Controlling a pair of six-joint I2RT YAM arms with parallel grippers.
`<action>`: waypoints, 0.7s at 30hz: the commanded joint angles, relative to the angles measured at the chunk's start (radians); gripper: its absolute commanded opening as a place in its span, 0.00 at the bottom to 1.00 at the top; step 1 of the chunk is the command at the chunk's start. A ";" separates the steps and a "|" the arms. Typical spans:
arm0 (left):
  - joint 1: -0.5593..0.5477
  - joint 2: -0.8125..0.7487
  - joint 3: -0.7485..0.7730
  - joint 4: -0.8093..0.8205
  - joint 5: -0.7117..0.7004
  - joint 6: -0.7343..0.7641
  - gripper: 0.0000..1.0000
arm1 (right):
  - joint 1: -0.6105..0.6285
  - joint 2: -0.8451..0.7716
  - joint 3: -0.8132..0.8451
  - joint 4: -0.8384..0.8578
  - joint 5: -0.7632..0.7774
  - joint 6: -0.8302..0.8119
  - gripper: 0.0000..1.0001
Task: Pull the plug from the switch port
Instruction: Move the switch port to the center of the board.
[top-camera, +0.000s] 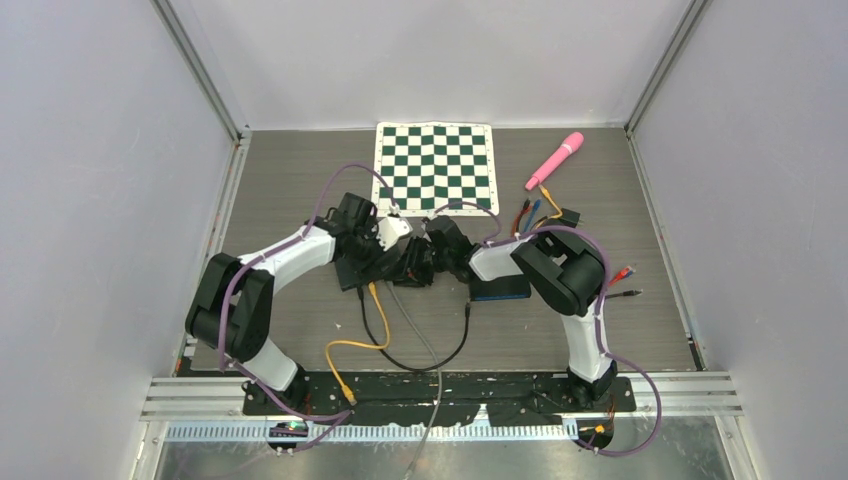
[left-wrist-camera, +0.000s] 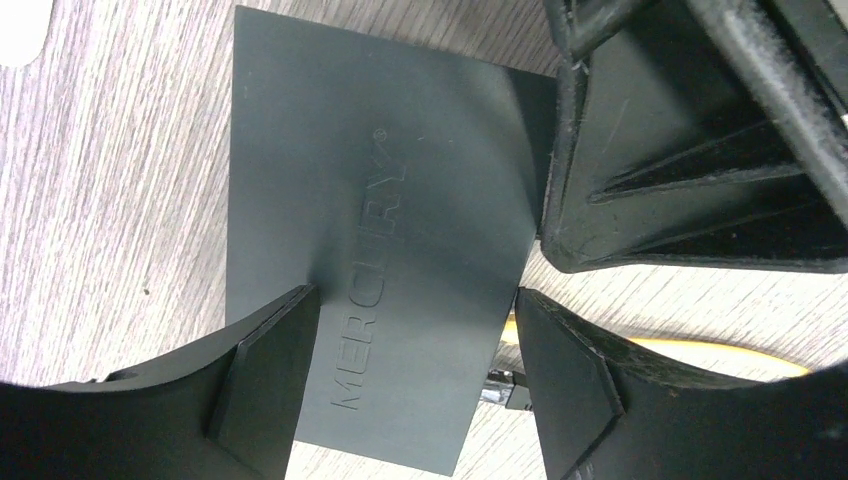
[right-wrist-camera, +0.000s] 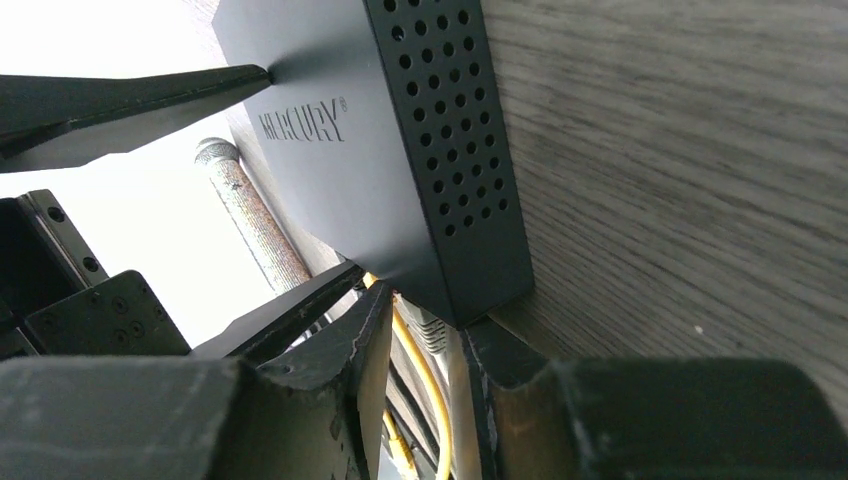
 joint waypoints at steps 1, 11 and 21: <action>-0.006 0.027 0.017 -0.056 0.074 0.012 0.73 | 0.006 0.038 0.001 0.100 0.060 0.042 0.31; -0.006 0.025 0.013 -0.058 0.108 0.029 0.73 | 0.032 0.027 -0.006 0.067 0.130 0.055 0.34; -0.006 -0.019 -0.027 0.023 0.057 -0.009 0.69 | 0.045 -0.004 0.017 -0.064 0.222 0.001 0.32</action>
